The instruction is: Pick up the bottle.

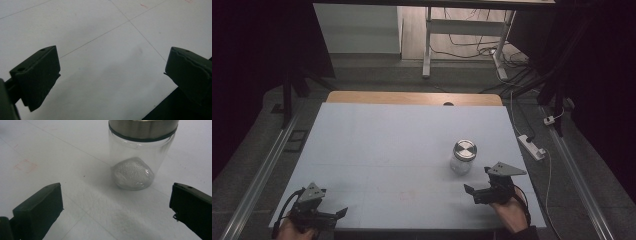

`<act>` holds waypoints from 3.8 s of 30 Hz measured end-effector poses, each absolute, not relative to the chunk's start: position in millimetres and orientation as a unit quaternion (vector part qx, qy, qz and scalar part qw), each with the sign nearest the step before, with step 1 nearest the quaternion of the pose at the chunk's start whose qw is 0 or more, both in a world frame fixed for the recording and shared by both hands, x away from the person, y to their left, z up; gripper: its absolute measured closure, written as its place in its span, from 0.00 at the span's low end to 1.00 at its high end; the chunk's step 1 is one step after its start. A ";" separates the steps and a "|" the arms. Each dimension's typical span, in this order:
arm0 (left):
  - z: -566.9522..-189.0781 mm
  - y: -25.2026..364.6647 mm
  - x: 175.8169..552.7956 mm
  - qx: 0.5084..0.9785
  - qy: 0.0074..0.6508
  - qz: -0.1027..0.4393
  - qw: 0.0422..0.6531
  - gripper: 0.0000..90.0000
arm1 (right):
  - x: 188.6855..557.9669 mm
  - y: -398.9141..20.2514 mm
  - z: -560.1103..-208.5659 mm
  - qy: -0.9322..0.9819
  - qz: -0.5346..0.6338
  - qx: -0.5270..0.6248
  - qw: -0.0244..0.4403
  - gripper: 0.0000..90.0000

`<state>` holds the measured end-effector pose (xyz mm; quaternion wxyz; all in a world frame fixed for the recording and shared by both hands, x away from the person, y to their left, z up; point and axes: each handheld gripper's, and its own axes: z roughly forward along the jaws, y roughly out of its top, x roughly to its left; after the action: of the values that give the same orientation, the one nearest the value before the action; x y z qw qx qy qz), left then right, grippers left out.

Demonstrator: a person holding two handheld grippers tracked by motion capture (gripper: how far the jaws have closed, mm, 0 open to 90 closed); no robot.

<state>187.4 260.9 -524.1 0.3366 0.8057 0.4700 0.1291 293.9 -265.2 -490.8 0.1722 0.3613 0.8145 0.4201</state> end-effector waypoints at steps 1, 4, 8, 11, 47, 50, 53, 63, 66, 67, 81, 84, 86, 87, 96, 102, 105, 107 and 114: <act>-524.1 260.9 187.4 0.806 0.470 0.129 0.337 0.01 | 295.9 -264.2 -491.2 0.817 0.417 0.357 0.175 0.00; -524.1 260.7 187.5 0.806 0.469 0.129 0.336 0.01 | 301.9 -261.9 -492.4 0.819 0.411 0.357 0.179 0.00; -524.2 260.8 187.6 0.806 0.470 0.129 0.336 0.01 | 310.0 -260.3 -493.1 0.814 0.414 0.368 0.172 0.00; -524.2 260.8 187.6 0.806 0.470 0.128 0.336 0.01 | 317.3 -259.1 -493.7 0.812 0.416 0.374 0.166 0.00; -524.5 260.2 188.1 0.808 0.468 0.127 0.334 0.01 | 372.2 -233.1 -505.2 0.817 0.417 0.362 0.168 0.13; -524.5 260.0 188.1 0.809 0.467 0.127 0.333 0.01 | 371.4 -234.3 -503.9 0.818 0.415 0.356 0.177 0.15; -524.5 259.7 188.0 0.810 0.467 0.128 0.332 0.01 | 370.6 -234.1 -503.7 0.819 0.414 0.353 0.181 0.16; -524.4 259.1 187.9 0.811 0.465 0.126 0.331 0.01 | 369.3 -233.9 -502.6 0.821 0.413 0.346 0.188 0.16; -524.4 259.1 187.9 0.811 0.465 0.127 0.331 0.01 | 367.8 -233.3 -501.8 0.824 0.410 0.341 0.193 0.16; -524.4 259.0 187.9 0.811 0.465 0.127 0.331 0.01 | 367.4 -232.9 -501.4 0.824 0.411 0.339 0.195 0.16; -524.2 260.1 187.9 0.810 0.465 0.125 0.335 0.01 | 356.2 -214.0 -488.9 0.827 0.426 0.320 0.177 0.16; -524.2 260.2 187.9 0.810 0.465 0.125 0.335 0.01 | 353.2 -206.8 -487.2 0.831 0.427 0.313 0.171 0.16; -524.2 260.2 187.8 0.810 0.465 0.125 0.335 0.01 | 351.1 -201.5 -486.3 0.834 0.429 0.305 0.166 0.16; -524.2 260.3 187.8 0.810 0.465 0.125 0.336 0.01 | 349.4 -197.8 -485.6 0.835 0.430 0.303 0.163 0.16; -524.2 261.2 188.0 0.808 0.467 0.123 0.338 0.01 | 340.2 -172.5 -482.1 0.844 0.438 0.273 0.147 0.16; -524.1 261.5 188.1 0.807 0.468 0.123 0.338 0.00 | 334.8 -154.6 -482.9 0.849 0.441 0.258 0.134 0.16; -524.1 261.5 188.0 0.807 0.468 0.123 0.338 0.00 | 332.2 -144.7 -484.0 0.853 0.441 0.249 0.127 0.16; -524.1 261.4 187.9 0.808 0.467 0.123 0.338 0.00 | 331.1 -139.6 -484.7 0.855 0.441 0.245 0.123 0.16; -524.0 262.0 188.0 0.807 0.468 0.122 0.340 0.00 | 326.8 -122.8 -487.2 0.861 0.440 0.229 0.117 0.16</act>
<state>188.0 262.0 -524.0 0.3397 0.8069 0.4675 0.1223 326.8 -122.8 -487.2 0.1172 0.2290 0.8606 0.4396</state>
